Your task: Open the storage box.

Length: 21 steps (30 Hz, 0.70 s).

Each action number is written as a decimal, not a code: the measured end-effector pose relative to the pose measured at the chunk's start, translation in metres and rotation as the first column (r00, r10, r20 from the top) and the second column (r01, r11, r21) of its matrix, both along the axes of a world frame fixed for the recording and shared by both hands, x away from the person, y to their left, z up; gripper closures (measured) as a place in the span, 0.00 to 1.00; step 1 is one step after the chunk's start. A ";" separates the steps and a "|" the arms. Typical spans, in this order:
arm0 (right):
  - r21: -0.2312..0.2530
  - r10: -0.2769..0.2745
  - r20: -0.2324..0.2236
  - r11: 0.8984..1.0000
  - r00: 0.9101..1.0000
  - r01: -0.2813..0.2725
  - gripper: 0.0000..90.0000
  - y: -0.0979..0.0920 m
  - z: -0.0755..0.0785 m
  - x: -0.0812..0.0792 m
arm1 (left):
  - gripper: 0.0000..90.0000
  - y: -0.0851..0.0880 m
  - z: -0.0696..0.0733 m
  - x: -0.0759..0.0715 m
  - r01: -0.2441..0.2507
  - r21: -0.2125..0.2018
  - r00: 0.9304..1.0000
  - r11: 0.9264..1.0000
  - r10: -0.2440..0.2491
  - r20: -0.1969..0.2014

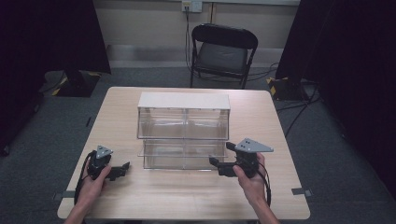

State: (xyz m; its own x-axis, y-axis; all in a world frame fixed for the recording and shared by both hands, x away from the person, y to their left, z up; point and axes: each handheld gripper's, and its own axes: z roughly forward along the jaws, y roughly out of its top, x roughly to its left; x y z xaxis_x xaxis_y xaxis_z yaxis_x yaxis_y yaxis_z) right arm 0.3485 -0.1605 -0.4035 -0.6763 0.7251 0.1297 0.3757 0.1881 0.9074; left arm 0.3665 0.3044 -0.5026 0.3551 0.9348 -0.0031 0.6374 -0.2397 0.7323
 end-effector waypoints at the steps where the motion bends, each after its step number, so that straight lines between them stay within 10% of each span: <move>1: 0.000 0.000 0.000 1.000 1.000 0.000 0.15 0.000 0.000 0.000 | 0.10 0.000 0.000 0.000 0.000 0.000 1.000 1.000 0.000 0.000; 21: 0.041 -0.018 0.011 0.999 1.000 0.018 0.15 0.002 0.013 0.013 | 0.10 0.000 0.000 0.000 0.000 0.000 1.000 1.000 0.000 0.000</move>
